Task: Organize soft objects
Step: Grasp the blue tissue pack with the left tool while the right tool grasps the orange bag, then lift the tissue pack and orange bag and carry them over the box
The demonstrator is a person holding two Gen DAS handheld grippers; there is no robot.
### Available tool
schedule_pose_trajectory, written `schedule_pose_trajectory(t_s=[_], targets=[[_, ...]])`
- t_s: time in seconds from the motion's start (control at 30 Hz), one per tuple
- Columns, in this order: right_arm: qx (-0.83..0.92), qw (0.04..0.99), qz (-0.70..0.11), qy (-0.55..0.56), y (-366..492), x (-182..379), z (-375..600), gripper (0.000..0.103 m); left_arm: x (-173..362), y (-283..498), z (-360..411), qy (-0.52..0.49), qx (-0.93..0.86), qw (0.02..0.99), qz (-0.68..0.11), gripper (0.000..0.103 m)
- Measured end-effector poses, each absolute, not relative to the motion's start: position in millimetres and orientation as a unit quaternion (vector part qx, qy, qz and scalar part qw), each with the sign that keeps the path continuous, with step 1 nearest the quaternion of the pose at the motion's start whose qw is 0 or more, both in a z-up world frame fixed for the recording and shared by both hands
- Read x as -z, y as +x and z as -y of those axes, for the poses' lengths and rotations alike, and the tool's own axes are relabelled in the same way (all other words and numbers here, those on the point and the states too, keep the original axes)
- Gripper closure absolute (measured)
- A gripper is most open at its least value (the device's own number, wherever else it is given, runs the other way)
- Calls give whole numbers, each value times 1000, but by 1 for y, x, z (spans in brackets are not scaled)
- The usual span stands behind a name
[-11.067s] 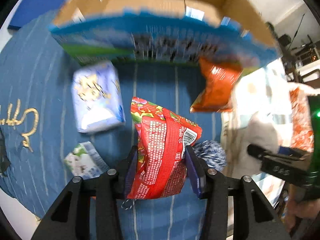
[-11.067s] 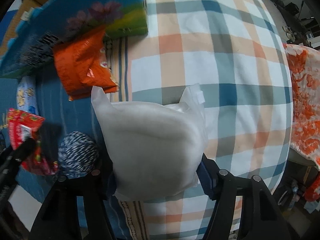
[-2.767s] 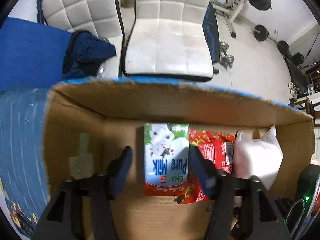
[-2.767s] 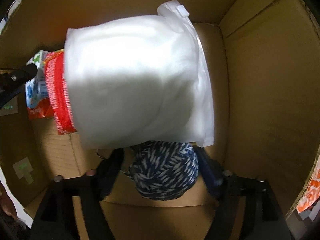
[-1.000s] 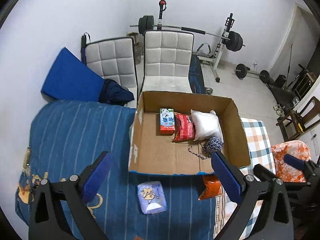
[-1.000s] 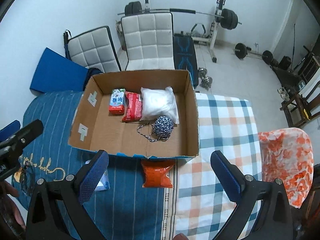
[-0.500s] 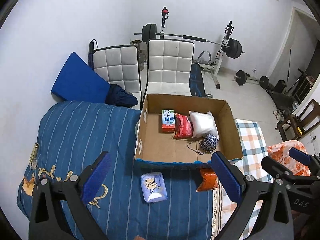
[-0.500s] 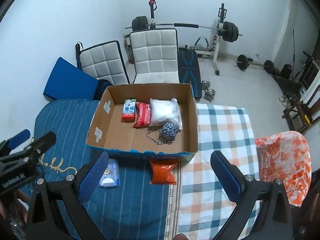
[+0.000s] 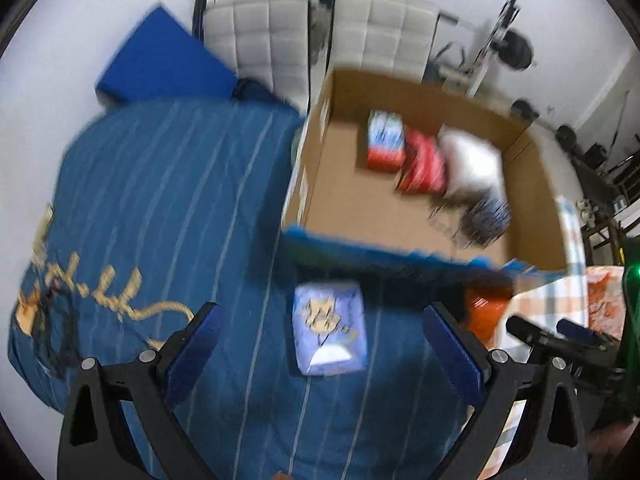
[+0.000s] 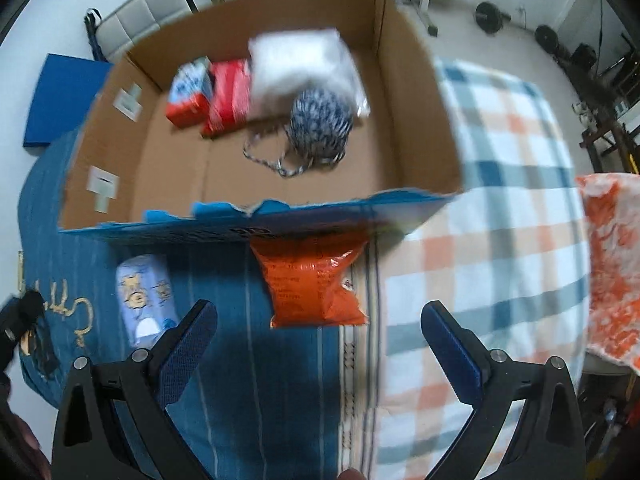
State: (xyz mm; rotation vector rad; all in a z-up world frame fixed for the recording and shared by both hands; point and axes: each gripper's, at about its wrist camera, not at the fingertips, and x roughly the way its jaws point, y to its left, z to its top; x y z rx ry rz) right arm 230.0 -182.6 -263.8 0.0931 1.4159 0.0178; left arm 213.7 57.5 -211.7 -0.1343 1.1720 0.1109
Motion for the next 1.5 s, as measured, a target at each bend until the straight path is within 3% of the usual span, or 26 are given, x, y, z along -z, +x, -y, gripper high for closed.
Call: schedule_pose_trajectory(t_s=[0.17, 0.33, 0.6, 0.63, 0.67, 0.73, 0.83, 1.27, 1.5], targets=[[2, 749, -662, 14, 241, 308, 169, 1, 273, 224, -65, -91, -49, 795, -597, 1], [10, 725, -688, 33, 245, 338, 168, 33, 330, 240, -68, -93, -62, 757, -644, 1], [9, 715, -698, 43, 239, 343, 174, 57, 365, 251, -60, -103, -49, 717, -688, 2], [9, 715, -697, 43, 238, 340, 175, 61, 368, 251, -59, -103, -47, 713, -692, 7], [9, 716, -697, 42, 238, 338, 176, 62, 370, 250, -58, -105, -41, 710, -695, 12], [1, 710, -702, 51, 234, 334, 178, 63, 372, 249, -54, -101, -34, 709, -697, 33], [-6, 707, -706, 47, 227, 328, 178, 65, 372, 245, -50, -86, -34, 710, -698, 45], [-43, 650, -759, -10, 153, 328, 167, 65, 345, 178, -35, -63, -11, 717, -694, 49], [-28, 619, -784, -22, 129, 352, 173, 60, 365, 131, -22, -52, -2, 691, -721, 49]])
